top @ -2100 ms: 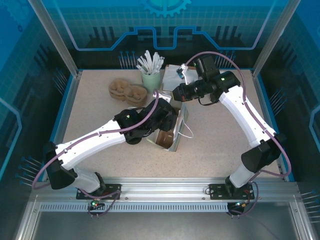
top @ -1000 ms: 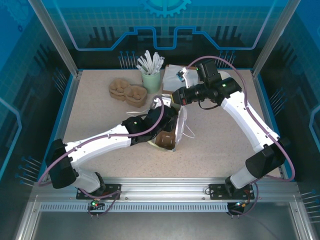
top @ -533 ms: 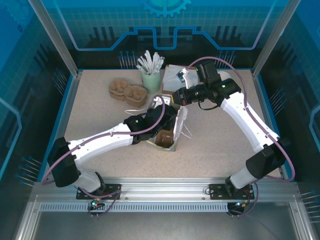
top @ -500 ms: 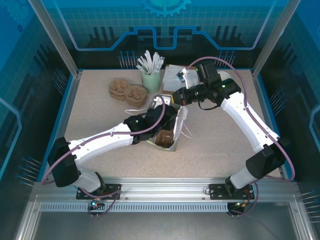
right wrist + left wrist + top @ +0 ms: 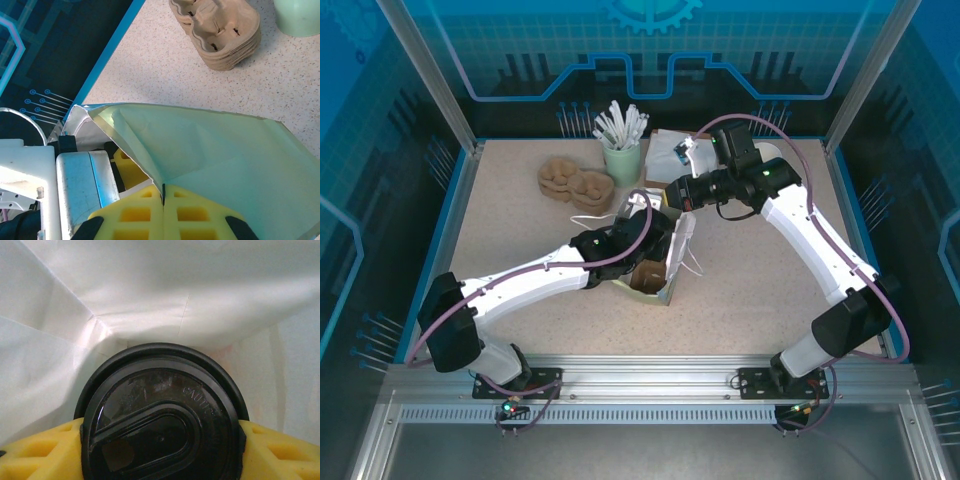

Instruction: Pack the takeout coffee

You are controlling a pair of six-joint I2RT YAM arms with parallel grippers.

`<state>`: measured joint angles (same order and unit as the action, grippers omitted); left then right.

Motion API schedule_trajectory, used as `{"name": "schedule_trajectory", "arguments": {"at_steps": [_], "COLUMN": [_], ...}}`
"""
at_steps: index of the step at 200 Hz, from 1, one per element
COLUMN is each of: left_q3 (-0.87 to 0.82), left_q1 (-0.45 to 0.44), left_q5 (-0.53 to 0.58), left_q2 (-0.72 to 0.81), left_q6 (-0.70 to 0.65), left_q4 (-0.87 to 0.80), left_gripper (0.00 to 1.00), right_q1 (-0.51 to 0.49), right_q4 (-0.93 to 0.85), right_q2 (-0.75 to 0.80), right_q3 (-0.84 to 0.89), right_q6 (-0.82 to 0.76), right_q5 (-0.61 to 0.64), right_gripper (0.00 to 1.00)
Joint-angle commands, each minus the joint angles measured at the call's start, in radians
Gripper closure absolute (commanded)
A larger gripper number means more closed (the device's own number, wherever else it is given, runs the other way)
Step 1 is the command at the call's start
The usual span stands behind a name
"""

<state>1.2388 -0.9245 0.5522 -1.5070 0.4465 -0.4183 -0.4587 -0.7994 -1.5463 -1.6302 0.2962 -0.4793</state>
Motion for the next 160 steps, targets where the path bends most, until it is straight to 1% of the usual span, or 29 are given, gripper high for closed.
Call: {"name": "schedule_trajectory", "arguments": {"at_steps": [1, 30, 83, 160], "left_q3": [0.012, 0.001, -0.001, -0.069], "left_q1": [-0.003, -0.003, -0.004, -0.004], "left_q5": [-0.055, -0.044, -0.051, -0.048], "left_q2": [0.024, 0.060, 0.053, 0.099], "left_q6": [-0.017, -0.023, -0.038, -0.058], "left_q4": [-0.050, -0.045, -0.027, 0.002], "left_gripper": [0.49, 0.49, 0.49, 0.49], "right_q1": [-0.015, 0.004, 0.011, 0.032], "right_q4": [0.052, 0.064, 0.064, 0.065], "right_q2": [0.020, 0.029, 0.014, 0.008], "right_q3": [-0.020, -0.022, -0.042, -0.048], "right_q6": [0.007, 0.010, 0.018, 0.060], "right_q5": [-0.051, -0.039, -0.050, -0.026], "right_gripper": [1.00, 1.00, 1.00, 1.00]}}
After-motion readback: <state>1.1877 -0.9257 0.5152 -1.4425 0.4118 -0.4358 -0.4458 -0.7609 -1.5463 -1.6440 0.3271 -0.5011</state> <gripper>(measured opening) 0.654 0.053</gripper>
